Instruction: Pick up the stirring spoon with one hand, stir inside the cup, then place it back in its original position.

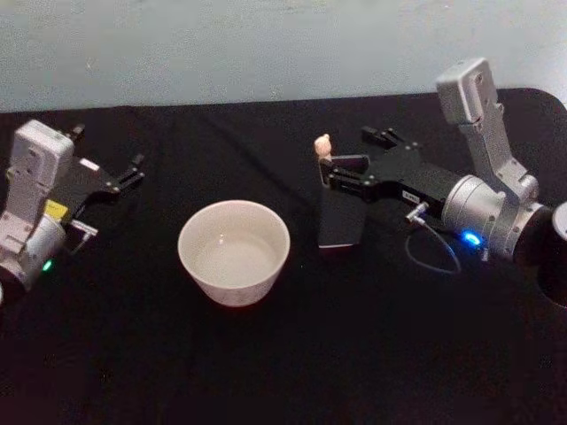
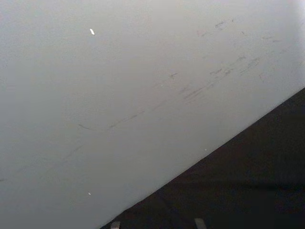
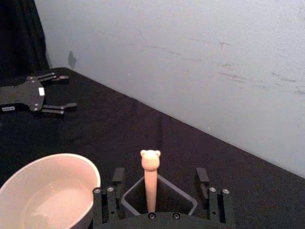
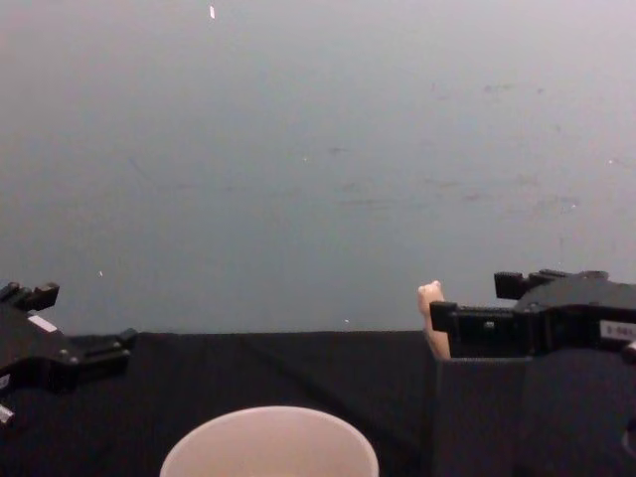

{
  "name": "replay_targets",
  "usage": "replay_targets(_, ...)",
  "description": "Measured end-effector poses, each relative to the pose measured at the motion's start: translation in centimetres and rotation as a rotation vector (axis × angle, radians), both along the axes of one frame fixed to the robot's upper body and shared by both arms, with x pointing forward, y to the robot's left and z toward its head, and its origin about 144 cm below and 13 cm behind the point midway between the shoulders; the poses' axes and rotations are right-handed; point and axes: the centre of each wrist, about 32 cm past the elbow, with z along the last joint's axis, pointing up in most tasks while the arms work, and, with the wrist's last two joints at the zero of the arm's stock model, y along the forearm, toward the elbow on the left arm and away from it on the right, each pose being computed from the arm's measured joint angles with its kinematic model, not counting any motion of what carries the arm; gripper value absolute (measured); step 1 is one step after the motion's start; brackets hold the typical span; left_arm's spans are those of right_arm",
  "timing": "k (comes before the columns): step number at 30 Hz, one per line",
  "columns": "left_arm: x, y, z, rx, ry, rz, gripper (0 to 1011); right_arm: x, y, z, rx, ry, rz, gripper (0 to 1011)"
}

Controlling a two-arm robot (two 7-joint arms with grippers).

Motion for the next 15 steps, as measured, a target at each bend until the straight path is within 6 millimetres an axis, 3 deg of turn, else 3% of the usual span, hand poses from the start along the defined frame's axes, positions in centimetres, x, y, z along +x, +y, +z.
replay_targets(4,0.00,0.00,0.00,0.000,0.000,0.000,1001,0.00,0.00,0.00,0.000,0.000,0.000,998)
replay_targets(15,0.00,0.00,0.00,0.000,0.000,0.000,1001,0.35,-0.07,0.61,0.035,-0.047,0.009,1002)
